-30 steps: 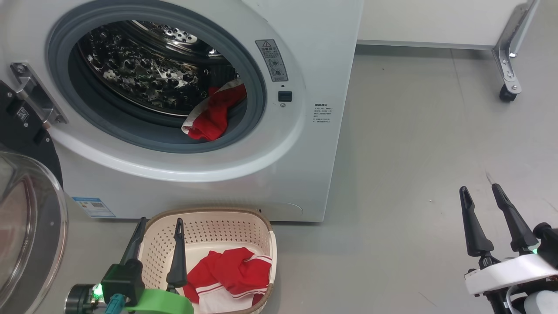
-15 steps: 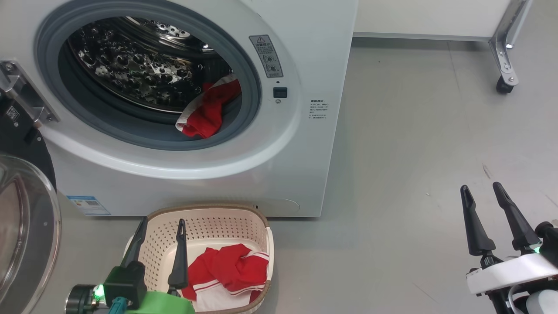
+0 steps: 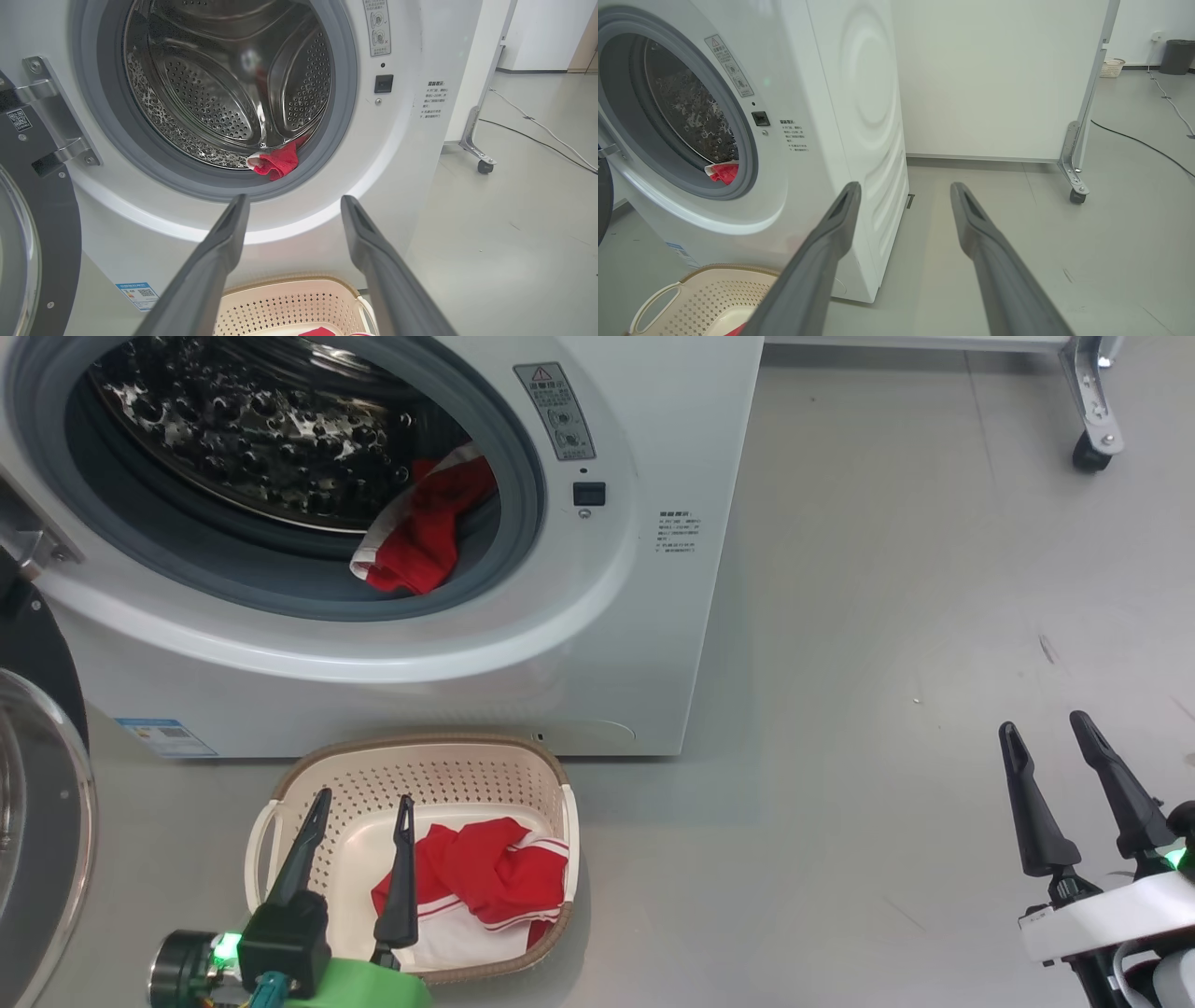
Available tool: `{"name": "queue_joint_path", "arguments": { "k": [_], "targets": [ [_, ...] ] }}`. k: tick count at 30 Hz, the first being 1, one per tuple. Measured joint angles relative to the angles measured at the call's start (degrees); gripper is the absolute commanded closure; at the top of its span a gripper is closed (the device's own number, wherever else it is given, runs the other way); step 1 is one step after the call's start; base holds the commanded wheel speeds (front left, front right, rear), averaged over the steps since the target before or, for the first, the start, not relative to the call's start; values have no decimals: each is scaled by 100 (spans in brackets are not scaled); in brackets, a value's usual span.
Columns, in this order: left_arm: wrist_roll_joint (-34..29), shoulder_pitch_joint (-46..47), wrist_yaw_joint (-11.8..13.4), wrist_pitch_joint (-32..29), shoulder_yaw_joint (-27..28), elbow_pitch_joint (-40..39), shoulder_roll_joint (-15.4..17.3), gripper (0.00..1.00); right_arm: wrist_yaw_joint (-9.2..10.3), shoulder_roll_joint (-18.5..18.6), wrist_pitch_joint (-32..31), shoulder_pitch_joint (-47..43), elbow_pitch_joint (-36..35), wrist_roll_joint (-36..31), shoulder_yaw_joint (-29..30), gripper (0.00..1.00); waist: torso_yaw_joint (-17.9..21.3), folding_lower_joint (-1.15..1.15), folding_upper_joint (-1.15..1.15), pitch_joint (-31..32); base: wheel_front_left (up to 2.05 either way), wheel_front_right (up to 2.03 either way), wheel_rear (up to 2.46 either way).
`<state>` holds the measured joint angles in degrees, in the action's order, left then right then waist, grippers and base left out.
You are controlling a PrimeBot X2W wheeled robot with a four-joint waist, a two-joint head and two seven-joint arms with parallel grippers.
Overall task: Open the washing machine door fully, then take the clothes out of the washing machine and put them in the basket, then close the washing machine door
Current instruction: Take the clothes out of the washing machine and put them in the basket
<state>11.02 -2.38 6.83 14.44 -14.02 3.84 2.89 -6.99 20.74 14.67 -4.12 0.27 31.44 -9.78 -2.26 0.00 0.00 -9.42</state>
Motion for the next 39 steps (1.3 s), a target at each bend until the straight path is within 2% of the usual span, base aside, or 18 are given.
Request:
{"name": "queue_joint_path", "arguments": {
  "k": [8,15,21,26,33,39],
  "targets": [
    [-335,584,0,-256,-149,-167,27,0,0,191,0,8,-176,136,-13,0,102,0,0,-469,0,0,0],
    [-375,1411,0,-779,60,-377,234,0,0,330,0,162,-341,294,25,0,250,0,0,-912,0,0,0],
    [-33,2145,-2,-1514,505,-427,354,0,0,468,0,347,-449,413,58,0,400,0,0,-1290,0,0,0],
    [630,2661,-37,-2316,875,-252,355,0,0,498,0,551,-528,489,57,0,533,0,0,-1592,0,0,0],
    [876,3438,-37,-3353,1202,-24,580,0,0,559,0,726,-552,612,62,0,713,0,0,-1960,0,0,0],
    [899,4015,-35,-3977,1399,140,726,0,0,631,0,845,-569,695,70,0,844,0,0,-2239,0,0,0]
  ]
}}
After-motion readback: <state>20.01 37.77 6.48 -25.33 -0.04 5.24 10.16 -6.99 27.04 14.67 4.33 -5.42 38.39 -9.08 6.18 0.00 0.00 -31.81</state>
